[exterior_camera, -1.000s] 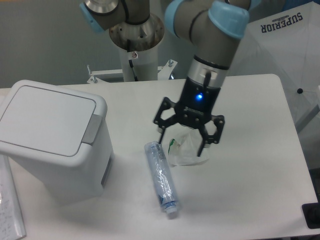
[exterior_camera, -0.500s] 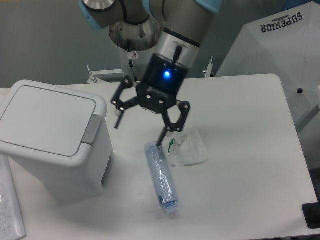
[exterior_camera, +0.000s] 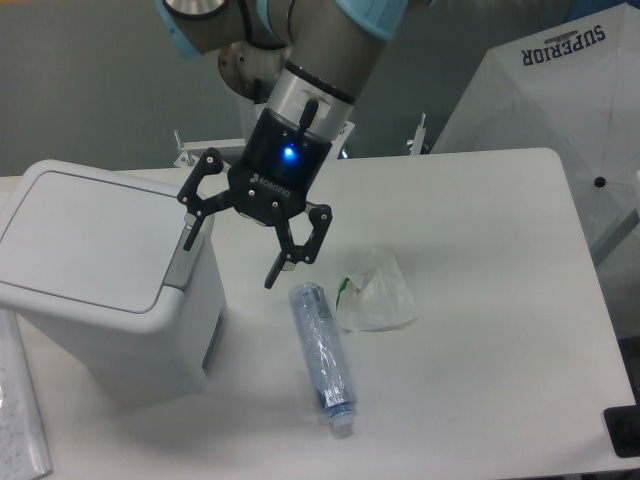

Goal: Open the trash can
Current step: 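Lower the gripper finger onto the trash can lid's edge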

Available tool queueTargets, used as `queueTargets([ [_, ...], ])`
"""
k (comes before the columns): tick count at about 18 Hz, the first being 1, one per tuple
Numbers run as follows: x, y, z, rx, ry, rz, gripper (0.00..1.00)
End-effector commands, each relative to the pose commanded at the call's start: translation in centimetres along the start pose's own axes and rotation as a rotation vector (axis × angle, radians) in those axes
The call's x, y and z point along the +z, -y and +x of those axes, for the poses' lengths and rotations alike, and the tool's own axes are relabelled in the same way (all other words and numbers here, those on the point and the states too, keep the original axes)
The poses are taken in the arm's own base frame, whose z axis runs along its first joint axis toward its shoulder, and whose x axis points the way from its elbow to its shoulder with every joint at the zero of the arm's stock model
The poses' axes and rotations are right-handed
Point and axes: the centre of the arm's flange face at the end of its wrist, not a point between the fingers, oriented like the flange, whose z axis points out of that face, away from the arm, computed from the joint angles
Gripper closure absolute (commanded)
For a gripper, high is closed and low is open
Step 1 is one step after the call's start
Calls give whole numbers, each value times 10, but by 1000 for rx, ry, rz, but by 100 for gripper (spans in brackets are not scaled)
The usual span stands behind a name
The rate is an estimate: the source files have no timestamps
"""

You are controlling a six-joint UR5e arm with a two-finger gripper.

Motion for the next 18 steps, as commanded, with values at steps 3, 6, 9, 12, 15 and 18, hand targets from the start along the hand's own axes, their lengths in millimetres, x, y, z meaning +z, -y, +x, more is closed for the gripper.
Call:
queueTargets([
  [3, 8, -4, -4, 13, 16, -23, 0],
  [6, 17, -7, -7, 19, 6, -36, 0],
  [9, 22, -9, -9, 13, 1, -45, 0],
  [12, 24, -9, -8, 13, -2, -48, 0],
  [15, 28, -15, -9, 7, -3, -56, 0],
  [18, 29, -16, -10, 9, -5, -59, 0],
])
